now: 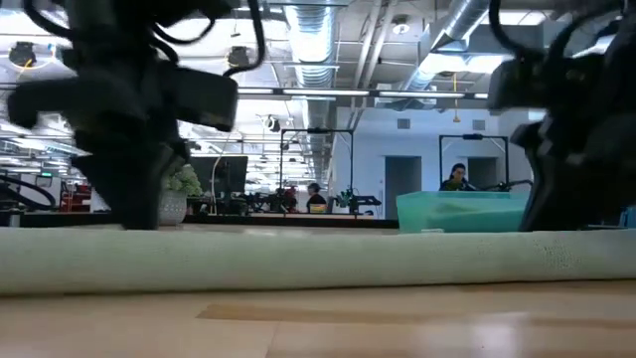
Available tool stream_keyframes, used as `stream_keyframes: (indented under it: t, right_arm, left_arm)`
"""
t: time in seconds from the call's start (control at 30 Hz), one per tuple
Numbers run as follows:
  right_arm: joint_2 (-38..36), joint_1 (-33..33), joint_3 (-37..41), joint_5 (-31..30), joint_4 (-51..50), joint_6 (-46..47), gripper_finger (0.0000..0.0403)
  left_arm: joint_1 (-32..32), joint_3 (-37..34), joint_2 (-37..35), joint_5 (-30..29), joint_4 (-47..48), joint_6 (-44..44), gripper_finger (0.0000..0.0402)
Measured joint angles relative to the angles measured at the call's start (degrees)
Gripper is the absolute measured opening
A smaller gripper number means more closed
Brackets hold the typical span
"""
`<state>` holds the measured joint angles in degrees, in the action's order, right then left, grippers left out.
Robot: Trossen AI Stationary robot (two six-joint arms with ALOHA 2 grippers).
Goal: Fold microfiber towels
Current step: Fold the light green microfiber cloth
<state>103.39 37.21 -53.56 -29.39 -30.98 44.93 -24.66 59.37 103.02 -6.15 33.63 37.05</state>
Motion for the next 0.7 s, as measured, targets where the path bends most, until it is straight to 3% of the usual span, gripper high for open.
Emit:
stream_keyframes:
  t: [0.13, 0.23, 0.33, 0.43, 0.57, 0.7]
  right_arm:
    - [-0.23, -3.24, 2.03, -0.9, -0.05, -4.31, 0.0005]
    - [-0.12, -7.5, 2.25, -3.09, -1.41, -10.49, 0.0005]
    - [-1.34, -12.06, 2.49, -6.06, -1.69, -16.33, 0.001]
    - [-5.36, -15.04, 1.91, -6.52, -1.65, -19.68, 0.001]
    - [-12.67, -13.87, 1.46, -6.92, -1.29, -19.54, 0.0003]
    - [-16.5, -7.86, 1.42, -7.54, 3.31, -12.3, 0.0003]
  left_arm:
    - [-3.96, 1.44, 0.13, 4.54, -1.69, 5.23, 0.0]
    - [-7.44, 3.81, 0.22, 4.2, -4.93, 4.5, 0.0]
    - [-10.24, 7.08, 0.22, -1.9, -5.34, 0.28, 0.0]
    - [-11.1, 10.53, 0.16, -9.65, 0.88, -0.69, 0.0]
    - [-9.72, 10.23, 0.13, -11.7, 8.11, -0.36, 0.0]
    - [-7.05, 5.23, 0.13, -9.8, 8.68, -0.45, 0.0]
